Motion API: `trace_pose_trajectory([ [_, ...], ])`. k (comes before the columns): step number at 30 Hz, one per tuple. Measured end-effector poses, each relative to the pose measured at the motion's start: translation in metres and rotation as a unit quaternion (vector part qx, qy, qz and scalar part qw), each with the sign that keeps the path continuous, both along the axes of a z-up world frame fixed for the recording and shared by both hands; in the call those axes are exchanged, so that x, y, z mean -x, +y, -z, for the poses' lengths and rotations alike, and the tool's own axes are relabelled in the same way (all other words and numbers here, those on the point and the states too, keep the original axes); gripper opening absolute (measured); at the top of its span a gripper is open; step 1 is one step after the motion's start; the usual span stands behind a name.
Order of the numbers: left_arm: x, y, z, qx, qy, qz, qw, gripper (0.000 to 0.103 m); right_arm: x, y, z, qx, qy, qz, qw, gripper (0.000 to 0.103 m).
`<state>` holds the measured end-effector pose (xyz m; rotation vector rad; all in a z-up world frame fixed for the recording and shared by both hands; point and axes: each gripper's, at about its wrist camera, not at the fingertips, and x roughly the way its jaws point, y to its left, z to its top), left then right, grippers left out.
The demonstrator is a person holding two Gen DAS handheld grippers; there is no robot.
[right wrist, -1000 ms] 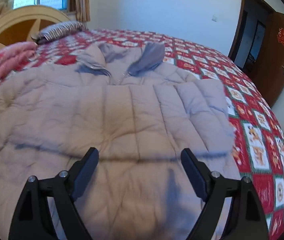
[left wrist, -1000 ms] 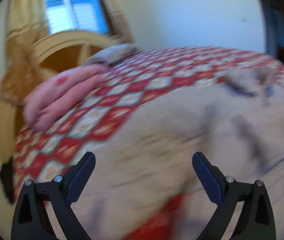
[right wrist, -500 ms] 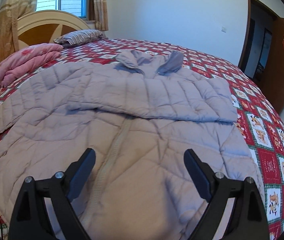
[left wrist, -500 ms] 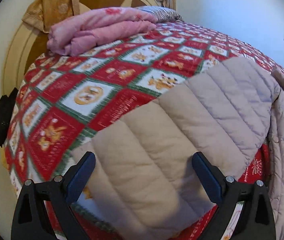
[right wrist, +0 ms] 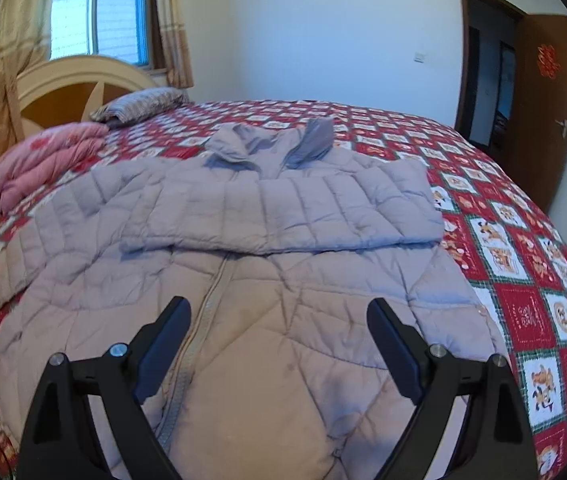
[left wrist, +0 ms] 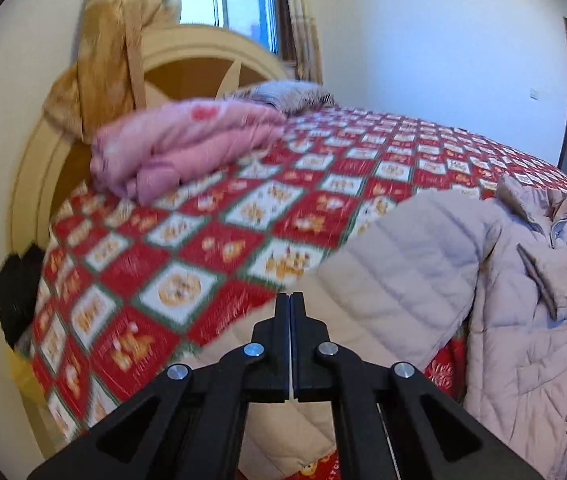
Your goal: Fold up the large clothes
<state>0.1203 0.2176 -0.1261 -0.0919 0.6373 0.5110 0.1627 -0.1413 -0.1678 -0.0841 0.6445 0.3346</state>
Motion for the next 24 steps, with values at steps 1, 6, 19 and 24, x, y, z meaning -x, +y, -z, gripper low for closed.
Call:
trace_pose_trajectory([
  [1,0.0,0.001,-0.003,-0.001,-0.001,-0.005,1.0,0.0,-0.001,-0.002,0.0,-0.002,0.0,0.003,1.0,0.092],
  [6,0.013,0.025,0.011,0.029,0.012,-0.041,0.9987,0.001,0.0,-0.006,0.005,-0.012,0.01,0.006,1.0,0.092],
  [19,0.046,0.055,0.07,0.152,0.02,-0.074,0.9855,0.094,0.006,0.011,0.022,-0.003,0.03,-0.016,0.999,0.092],
  [24,0.033,0.055,0.092,0.173,0.046,-0.065,0.9816,0.094,0.008,0.01,0.019,-0.003,0.027,-0.015,1.0,0.092],
])
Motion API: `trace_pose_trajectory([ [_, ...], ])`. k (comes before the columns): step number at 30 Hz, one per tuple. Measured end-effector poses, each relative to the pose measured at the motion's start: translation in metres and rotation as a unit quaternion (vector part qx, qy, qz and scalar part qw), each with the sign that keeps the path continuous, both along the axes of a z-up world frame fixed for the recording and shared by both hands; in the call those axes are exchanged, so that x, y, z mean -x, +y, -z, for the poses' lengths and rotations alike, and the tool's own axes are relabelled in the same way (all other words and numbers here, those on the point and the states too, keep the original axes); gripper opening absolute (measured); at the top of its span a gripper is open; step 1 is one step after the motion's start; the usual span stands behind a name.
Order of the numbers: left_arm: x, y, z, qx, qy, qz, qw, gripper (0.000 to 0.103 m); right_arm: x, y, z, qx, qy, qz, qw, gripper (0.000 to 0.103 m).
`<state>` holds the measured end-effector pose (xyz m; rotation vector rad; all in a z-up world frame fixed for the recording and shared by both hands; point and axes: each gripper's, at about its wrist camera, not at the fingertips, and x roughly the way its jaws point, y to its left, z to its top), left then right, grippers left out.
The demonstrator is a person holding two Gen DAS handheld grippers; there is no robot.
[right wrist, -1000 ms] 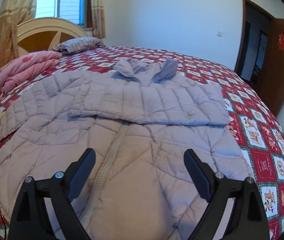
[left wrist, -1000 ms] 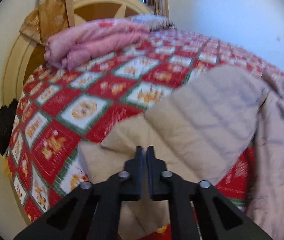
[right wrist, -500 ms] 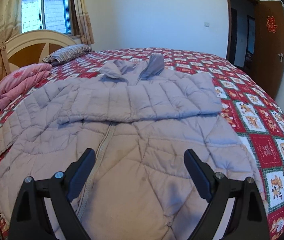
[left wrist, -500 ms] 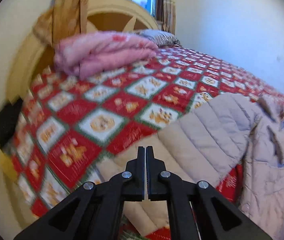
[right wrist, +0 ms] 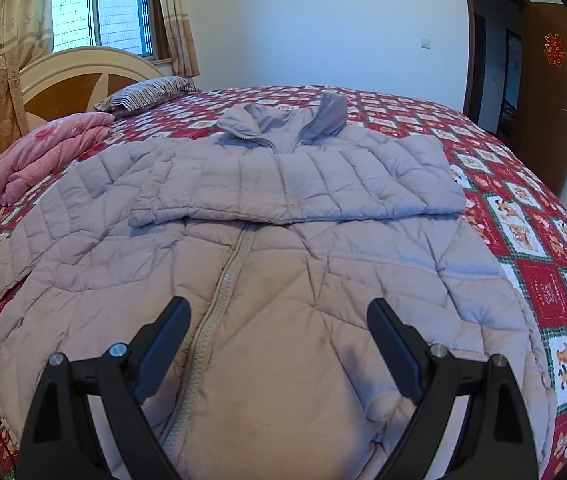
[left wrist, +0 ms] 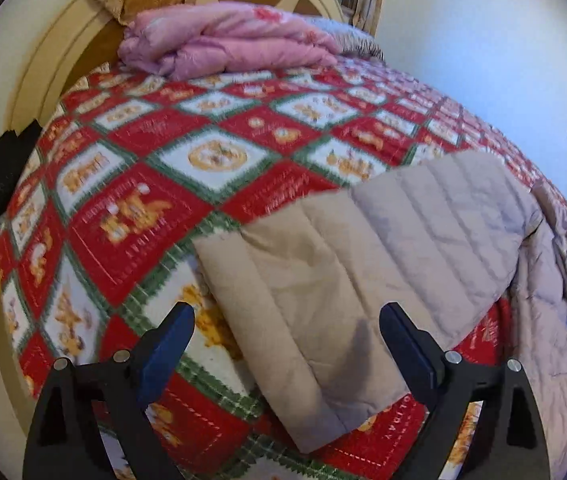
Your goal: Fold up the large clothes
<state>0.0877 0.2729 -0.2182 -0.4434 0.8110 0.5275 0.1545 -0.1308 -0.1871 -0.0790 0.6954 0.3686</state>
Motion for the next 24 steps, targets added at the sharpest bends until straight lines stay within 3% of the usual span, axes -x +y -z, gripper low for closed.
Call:
trace_pose_trajectory([
  [2,-0.004,-0.008,0.004,-0.018,0.007,0.012,0.9997,0.09,0.0,-0.002,0.0,-0.001,-0.001,0.003,1.0,0.092],
  [3,-0.007,-0.014,0.003,-0.03,0.008,0.022,0.9993,0.062,0.0,-0.002,0.0,-0.001,-0.001,0.004,1.0,0.092],
  [4,-0.007,-0.018,0.002,-0.035,0.01,0.032,0.9988,0.018,-0.001,-0.004,0.0,-0.001,-0.002,0.007,1.0,0.092],
  [5,-0.007,-0.02,-0.001,-0.018,0.002,0.047,0.9987,0.013,-0.001,-0.005,-0.001,-0.002,-0.002,0.009,1.0,0.092],
  [7,-0.004,-0.023,-0.013,-0.013,-0.017,0.048,0.9986,0.011,-0.002,-0.008,-0.001,-0.005,-0.003,0.014,1.0,0.092],
  [14,-0.016,-0.056,-0.09,-0.07,-0.082,0.094,0.9897,0.011,-0.009,-0.029,-0.01,-0.015,-0.014,0.031,0.999,0.093],
  [20,-0.054,-0.107,-0.141,-0.097,-0.122,0.159,0.9748,0.011,-0.021,-0.065,-0.021,-0.009,-0.021,0.072,0.997,0.093],
  [24,-0.083,-0.159,-0.166,-0.107,-0.153,0.211,0.9596,0.011,-0.025,-0.094,-0.026,-0.008,-0.025,0.096,0.995,0.093],
])
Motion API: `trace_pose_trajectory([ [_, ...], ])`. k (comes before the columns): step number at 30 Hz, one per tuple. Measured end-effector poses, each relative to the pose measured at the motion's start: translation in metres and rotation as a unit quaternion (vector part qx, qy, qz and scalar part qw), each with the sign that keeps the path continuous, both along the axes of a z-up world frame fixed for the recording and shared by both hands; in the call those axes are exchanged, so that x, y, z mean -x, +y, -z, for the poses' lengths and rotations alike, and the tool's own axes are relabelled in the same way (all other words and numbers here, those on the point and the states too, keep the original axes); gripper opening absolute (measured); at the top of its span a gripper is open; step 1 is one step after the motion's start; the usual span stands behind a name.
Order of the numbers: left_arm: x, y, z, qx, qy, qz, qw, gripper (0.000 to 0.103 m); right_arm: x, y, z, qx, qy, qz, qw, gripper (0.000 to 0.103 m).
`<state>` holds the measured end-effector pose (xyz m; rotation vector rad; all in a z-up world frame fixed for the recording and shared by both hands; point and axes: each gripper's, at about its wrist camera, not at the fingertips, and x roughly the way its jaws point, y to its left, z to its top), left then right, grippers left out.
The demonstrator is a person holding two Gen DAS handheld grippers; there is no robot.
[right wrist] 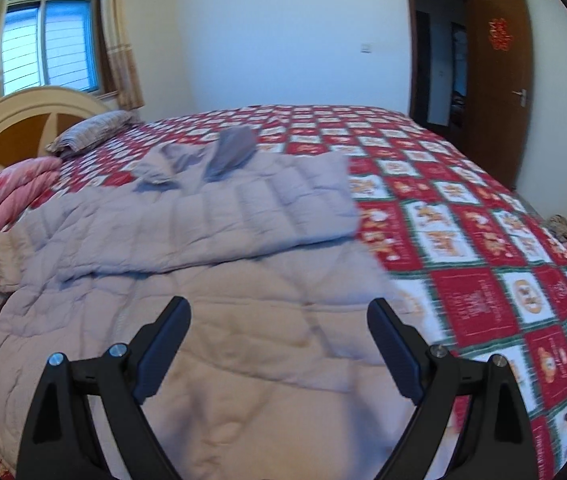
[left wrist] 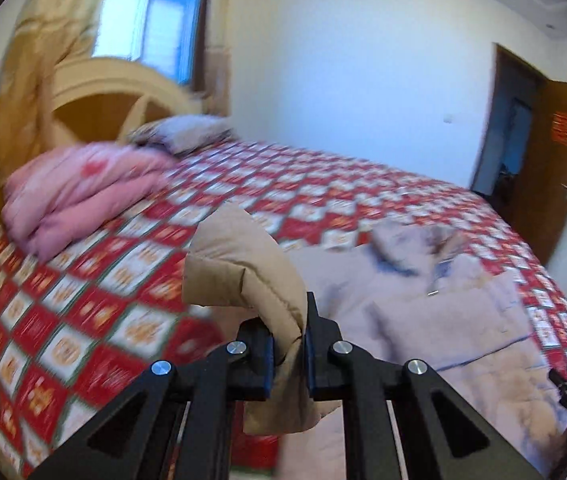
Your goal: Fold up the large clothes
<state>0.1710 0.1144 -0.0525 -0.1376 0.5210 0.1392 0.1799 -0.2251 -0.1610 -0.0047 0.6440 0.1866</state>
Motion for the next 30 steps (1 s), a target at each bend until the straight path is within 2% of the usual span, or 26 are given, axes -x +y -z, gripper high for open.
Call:
trace_pose_trajectory([
  [4,-0.029,-0.063,-0.014,-0.03,-0.016,0.059,0.9977,0.011,-0.001,-0.024,-0.001,0.005,-0.003,0.016,1.0,0.093],
  [8,-0.056,-0.12,-0.011,-0.039,-0.013,0.11,0.9931,0.011,-0.004,-0.048,0.005,0.002,0.003,0.037,0.999,0.093],
  [16,-0.096,-0.22,0.023,-0.063,0.017,0.182,0.9812,0.011,-0.006,-0.078,0.022,-0.007,0.02,0.06,0.998,0.093],
  [20,-0.109,-0.252,0.043,-0.085,0.035,0.191,0.9774,0.016,-0.008,-0.088,0.03,-0.018,0.031,0.067,0.997,0.093],
  [23,-0.114,-0.271,0.057,-0.13,0.053,0.183,0.9731,0.031,-0.01,-0.089,0.035,-0.019,0.041,0.065,0.997,0.093],
  [24,-0.111,-0.273,0.058,-0.141,0.05,0.183,0.9717,0.041,-0.011,-0.089,0.035,-0.019,0.044,0.064,0.997,0.093],
  [25,-0.107,-0.272,0.057,-0.141,0.041,0.187,0.9713,0.048,-0.011,-0.089,0.036,-0.019,0.047,0.063,0.997,0.093],
  [27,-0.098,-0.269,0.052,-0.144,0.019,0.188,0.9714,0.079,-0.012,-0.089,0.033,-0.018,0.05,0.062,0.997,0.093],
  [28,-0.09,-0.264,0.046,-0.152,0.002,0.18,0.9718,0.089,-0.012,-0.089,0.03,-0.017,0.048,0.063,0.997,0.093],
  [30,-0.082,-0.255,0.038,-0.163,-0.024,0.167,0.9721,0.092,-0.014,-0.086,0.023,-0.017,0.043,0.064,0.997,0.093],
])
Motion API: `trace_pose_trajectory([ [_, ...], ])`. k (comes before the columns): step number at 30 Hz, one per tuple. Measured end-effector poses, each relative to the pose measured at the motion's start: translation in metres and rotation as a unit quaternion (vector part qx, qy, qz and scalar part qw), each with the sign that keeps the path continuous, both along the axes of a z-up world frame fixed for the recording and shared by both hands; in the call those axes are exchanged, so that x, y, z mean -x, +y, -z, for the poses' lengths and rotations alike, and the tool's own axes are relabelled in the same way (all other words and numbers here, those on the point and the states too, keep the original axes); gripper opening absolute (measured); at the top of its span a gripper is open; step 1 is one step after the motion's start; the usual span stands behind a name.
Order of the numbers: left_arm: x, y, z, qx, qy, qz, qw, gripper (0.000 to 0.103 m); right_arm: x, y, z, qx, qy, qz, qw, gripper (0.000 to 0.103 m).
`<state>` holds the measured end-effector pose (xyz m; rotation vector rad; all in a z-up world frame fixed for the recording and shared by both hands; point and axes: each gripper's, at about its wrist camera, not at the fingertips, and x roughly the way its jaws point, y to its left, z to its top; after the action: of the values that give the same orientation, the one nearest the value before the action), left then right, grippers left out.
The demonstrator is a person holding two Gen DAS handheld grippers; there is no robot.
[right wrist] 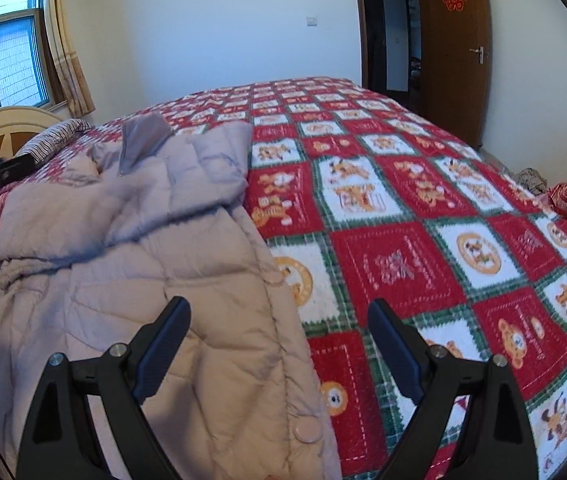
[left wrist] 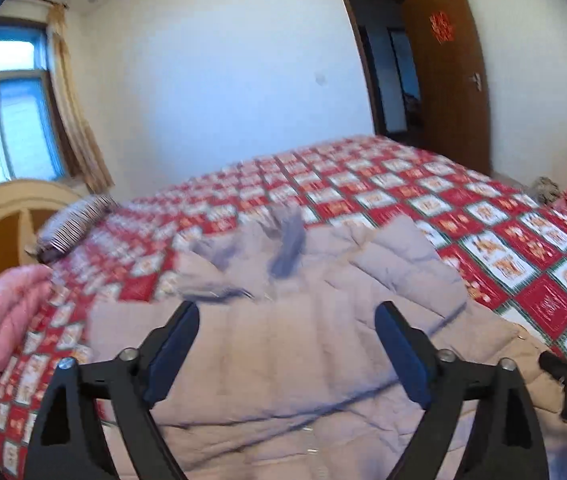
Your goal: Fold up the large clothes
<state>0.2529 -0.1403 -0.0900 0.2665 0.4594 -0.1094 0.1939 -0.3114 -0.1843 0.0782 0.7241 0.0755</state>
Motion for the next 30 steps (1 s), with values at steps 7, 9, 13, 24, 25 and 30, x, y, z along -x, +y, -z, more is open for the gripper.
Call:
trace_pose_trajectory([
  [7,-0.016,0.088,0.016,-0.02,0.019,-0.095,0.9951,0.093,-0.014,0.043,-0.042,-0.027,-0.029,-0.041,0.998,0.098],
  [9,-0.024,0.124,0.032,-0.009,0.049,-0.129,0.9903,0.093,-0.025,0.066,-0.047,-0.042,-0.028,-0.066,0.997,0.098],
  [13,-0.028,0.186,0.061,0.016,0.092,-0.188,0.9777,0.093,-0.058,0.111,-0.035,-0.057,0.01,-0.102,0.993,0.097],
  [24,-0.011,0.25,0.1,0.073,0.138,-0.212,0.9648,0.093,-0.079,0.151,0.015,-0.012,0.08,-0.11,0.991,0.012],
  [25,-0.01,0.25,0.1,0.073,0.139,-0.209,0.9651,0.093,-0.075,0.149,0.013,-0.009,0.077,-0.11,0.991,0.011],
  [30,-0.006,0.25,0.084,0.081,0.128,-0.195,0.969,0.093,-0.064,0.133,0.008,0.015,0.069,-0.091,0.993,0.01],
])
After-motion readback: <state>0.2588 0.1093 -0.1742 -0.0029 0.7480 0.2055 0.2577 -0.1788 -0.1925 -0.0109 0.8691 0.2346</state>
